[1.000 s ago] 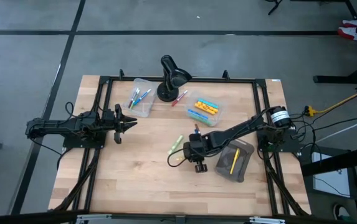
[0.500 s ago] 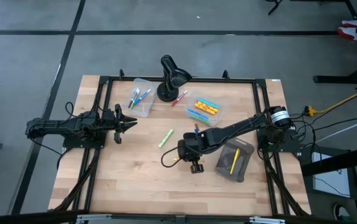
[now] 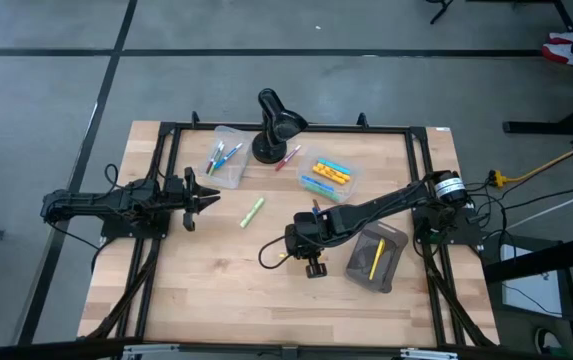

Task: Pick & Place Markers
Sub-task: Put the yellow pen into the black bin

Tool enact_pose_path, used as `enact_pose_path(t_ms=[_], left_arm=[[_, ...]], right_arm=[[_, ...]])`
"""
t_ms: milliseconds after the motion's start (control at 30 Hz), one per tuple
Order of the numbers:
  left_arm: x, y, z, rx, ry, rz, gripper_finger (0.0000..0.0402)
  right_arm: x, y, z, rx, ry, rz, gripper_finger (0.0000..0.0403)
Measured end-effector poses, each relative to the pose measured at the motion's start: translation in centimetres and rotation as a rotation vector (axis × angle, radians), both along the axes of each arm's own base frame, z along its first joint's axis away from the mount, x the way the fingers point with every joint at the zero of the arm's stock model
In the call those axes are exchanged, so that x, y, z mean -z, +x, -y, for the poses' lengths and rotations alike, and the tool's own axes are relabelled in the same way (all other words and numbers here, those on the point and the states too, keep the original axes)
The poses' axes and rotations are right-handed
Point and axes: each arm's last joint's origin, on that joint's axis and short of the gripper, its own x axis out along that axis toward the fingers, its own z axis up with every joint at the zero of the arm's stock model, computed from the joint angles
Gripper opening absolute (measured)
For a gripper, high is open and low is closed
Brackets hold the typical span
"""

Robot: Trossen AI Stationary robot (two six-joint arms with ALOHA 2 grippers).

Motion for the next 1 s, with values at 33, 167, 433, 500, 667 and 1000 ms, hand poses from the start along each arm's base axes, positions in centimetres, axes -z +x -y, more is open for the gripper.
enact_pose_path(t_ms=[33, 167, 433, 500, 667, 1000], left_arm=[[0.0, 0.0, 0.0, 0.0, 0.0, 0.0, 0.0072], [0.0, 0.0, 0.0, 0.0, 0.0, 0.0, 0.0072], [0.0, 0.0, 0.0, 0.0, 0.0, 0.0, 0.0072], [0.0, 0.0, 0.0, 0.0, 0.0, 0.0, 0.0072], [0.0, 0.0, 0.0, 0.0, 0.0, 0.0, 0.0072], [0.0, 0.0, 0.0, 0.0, 0.0, 0.0, 0.0072]], right_arm=[[0.0, 0.0, 0.0, 0.0, 0.0, 0.001, 0.001], [-0.01, 0.0, 0.0, 0.0, 0.0, 0.001, 0.0012], [-0.02, 0.0, 0.0, 0.0, 0.0, 0.001, 0.0013], [-0.01, -0.01, 0.0, 0.0, 0.0, 0.001, 0.0013], [0.0, -0.01, 0.0, -0.007, -0.004, 0.003, 0.0013], [-0.01, 0.02, 0.16, -0.019, -0.011, 0.004, 0.0083]])
